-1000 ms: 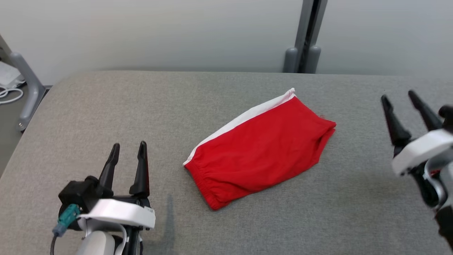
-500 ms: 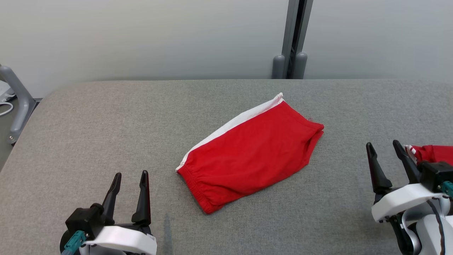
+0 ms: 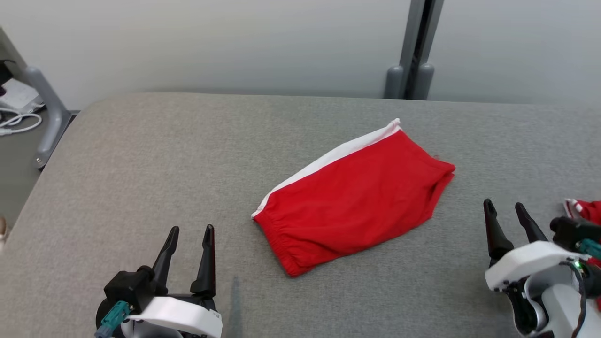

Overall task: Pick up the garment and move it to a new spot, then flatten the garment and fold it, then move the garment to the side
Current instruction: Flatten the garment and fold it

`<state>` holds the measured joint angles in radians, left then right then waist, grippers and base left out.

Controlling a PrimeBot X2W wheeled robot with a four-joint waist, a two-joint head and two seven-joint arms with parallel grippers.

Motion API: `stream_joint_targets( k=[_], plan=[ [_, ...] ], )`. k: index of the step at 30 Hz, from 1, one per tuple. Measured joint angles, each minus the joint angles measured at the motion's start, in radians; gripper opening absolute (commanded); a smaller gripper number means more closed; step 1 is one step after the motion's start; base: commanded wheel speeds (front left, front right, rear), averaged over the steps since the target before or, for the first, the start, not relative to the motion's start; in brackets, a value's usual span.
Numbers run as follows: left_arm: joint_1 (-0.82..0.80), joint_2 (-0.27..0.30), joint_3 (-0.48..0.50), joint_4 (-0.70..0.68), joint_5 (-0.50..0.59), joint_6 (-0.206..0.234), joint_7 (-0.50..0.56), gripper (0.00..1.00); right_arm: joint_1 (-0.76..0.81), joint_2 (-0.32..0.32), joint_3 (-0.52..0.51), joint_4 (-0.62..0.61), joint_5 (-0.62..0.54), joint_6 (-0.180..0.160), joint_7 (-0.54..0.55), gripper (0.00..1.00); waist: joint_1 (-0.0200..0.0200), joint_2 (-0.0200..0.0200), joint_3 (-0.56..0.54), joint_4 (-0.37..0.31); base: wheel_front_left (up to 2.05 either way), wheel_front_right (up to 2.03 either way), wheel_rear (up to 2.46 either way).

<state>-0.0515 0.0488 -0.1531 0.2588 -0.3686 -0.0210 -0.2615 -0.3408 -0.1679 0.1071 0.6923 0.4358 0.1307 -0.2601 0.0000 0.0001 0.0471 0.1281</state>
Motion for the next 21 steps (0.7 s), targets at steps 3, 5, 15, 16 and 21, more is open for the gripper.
stream_joint_targets(
  k=[3, 5, 15, 16, 21],
  plan=[
    [-0.005, 0.000, -0.014, 0.001, 0.000, 0.000, 0.000, 1.00, -0.063, 0.009, 0.017, 0.070, 0.110, 0.000, 0.044, 1.00, 0.0000, 0.0000, 0.013, 0.029, 0.00, 0.00, 0.00],
    [-0.011, 0.000, -0.026, 0.004, -0.001, 0.000, 0.000, 1.00, -0.098, -0.003, 0.048, 0.104, 0.142, 0.000, 0.060, 1.00, 0.0000, 0.0000, 0.022, 0.051, 0.00, 0.00, 0.00],
    [-0.027, 0.002, -0.023, 0.013, -0.053, 0.005, 0.000, 1.00, -0.259, -0.065, 0.014, 0.336, 0.348, 0.000, 0.157, 1.00, 0.0000, 0.0000, 0.076, 0.200, 0.00, 0.00, 0.00],
    [-0.028, 0.003, -0.025, 0.012, -0.051, 0.005, 0.000, 1.00, -0.266, -0.066, 0.011, 0.350, 0.360, 0.000, 0.161, 1.00, 0.0000, 0.0000, 0.080, 0.210, 0.00, 0.00, 0.00],
    [-0.030, 0.000, -0.032, 0.008, -0.053, 0.005, 0.000, 1.00, -0.287, -0.068, 0.005, 0.415, 0.384, 0.000, 0.177, 1.00, 0.0000, 0.0000, 0.093, 0.239, 0.00, 0.00, 0.00]
  ],
)
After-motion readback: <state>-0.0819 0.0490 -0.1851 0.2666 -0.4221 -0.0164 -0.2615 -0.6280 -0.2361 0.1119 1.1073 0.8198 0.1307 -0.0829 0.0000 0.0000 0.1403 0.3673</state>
